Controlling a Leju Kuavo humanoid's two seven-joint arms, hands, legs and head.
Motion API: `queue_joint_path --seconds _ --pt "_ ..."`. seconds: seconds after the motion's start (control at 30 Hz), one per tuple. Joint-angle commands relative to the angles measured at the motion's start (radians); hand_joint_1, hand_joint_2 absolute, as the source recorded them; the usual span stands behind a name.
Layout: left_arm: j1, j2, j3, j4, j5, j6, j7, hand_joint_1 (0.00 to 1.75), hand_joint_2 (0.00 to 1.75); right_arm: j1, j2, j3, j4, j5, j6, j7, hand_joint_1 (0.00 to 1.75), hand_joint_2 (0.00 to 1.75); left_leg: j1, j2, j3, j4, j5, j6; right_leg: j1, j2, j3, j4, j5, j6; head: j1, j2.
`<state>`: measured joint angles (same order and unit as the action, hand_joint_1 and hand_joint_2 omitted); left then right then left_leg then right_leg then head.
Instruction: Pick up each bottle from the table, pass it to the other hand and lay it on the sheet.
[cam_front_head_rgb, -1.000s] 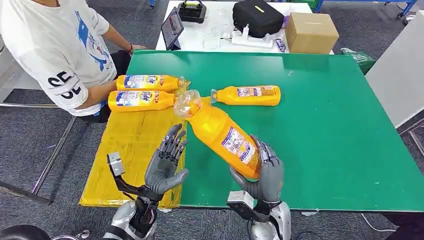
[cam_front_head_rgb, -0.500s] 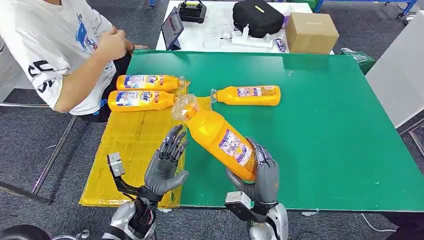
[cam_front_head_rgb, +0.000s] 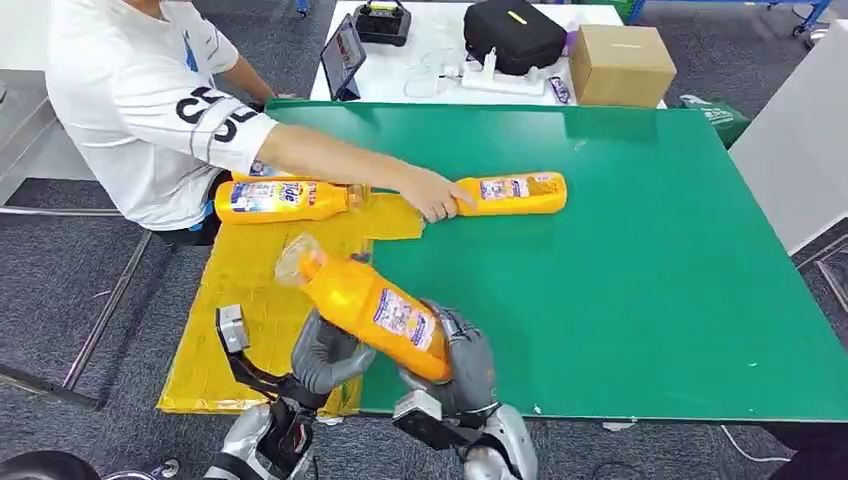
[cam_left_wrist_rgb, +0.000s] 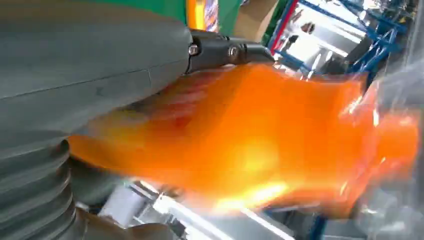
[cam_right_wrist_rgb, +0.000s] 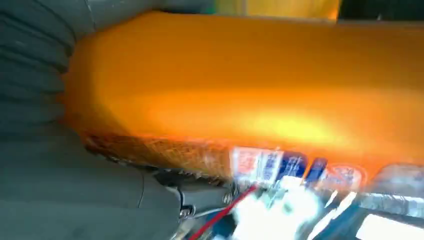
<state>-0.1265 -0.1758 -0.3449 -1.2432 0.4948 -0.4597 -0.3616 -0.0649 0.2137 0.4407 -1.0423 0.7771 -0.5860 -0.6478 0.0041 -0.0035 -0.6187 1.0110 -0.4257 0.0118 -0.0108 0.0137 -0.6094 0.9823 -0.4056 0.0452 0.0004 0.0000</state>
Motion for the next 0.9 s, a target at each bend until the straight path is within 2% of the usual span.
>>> queue_joint_path --seconds 0.03,0.53,0.73,0.77,0.8,0.9 --pt "-0.046 0.036 -0.061 0.078 0.027 -0.022 0.018 0.0 1.75 -0.119 0.067 0.133 0.451 -0.019 -0.031 -0.045 1.75 1.75 0.001 -0.002 0.003 -0.001 0.0 -0.001 0.001 -0.003 0.004 -0.001 -0.001 -0.001 -0.001 0.0" --pt "-0.06 0.047 -0.092 0.087 -0.073 0.041 -0.015 0.0 1.75 -0.14 0.072 0.187 0.446 -0.03 0.01 0.005 1.75 1.75 0.001 -0.004 0.003 0.0 -0.001 -0.001 0.001 -0.005 0.005 -0.001 -0.002 -0.002 0.0 0.0" --pt "-0.048 0.031 -0.058 0.056 -0.132 0.101 -0.029 0.0 1.75 -0.145 0.068 0.203 0.432 -0.062 0.003 0.018 1.75 1.75 0.001 -0.003 0.002 0.0 -0.001 0.0 0.001 -0.005 0.003 -0.001 -0.002 -0.001 0.0 0.0" --pt "-0.046 0.031 -0.057 0.052 -0.135 0.1 -0.03 0.56 1.75 -0.144 0.067 0.205 0.428 -0.064 0.002 0.019 1.75 1.75 0.001 -0.003 0.001 0.0 0.0 0.0 0.001 -0.004 0.002 -0.001 -0.001 -0.001 0.0 0.0" --pt "-0.04 0.024 -0.048 0.04 -0.145 0.111 -0.04 1.75 1.75 -0.144 0.065 0.206 0.423 -0.066 -0.003 0.024 1.75 1.75 0.001 -0.003 0.003 0.0 -0.001 0.0 0.001 -0.005 0.004 0.0 -0.002 -0.001 0.0 0.0" --pt "-0.03 0.02 -0.041 0.015 -0.143 0.113 -0.039 1.75 1.75 -0.145 0.062 0.206 0.411 -0.073 -0.008 0.028 1.73 1.75 0.001 -0.002 0.001 0.0 -0.001 0.0 0.001 -0.004 0.002 0.0 -0.002 -0.001 0.0 0.0"
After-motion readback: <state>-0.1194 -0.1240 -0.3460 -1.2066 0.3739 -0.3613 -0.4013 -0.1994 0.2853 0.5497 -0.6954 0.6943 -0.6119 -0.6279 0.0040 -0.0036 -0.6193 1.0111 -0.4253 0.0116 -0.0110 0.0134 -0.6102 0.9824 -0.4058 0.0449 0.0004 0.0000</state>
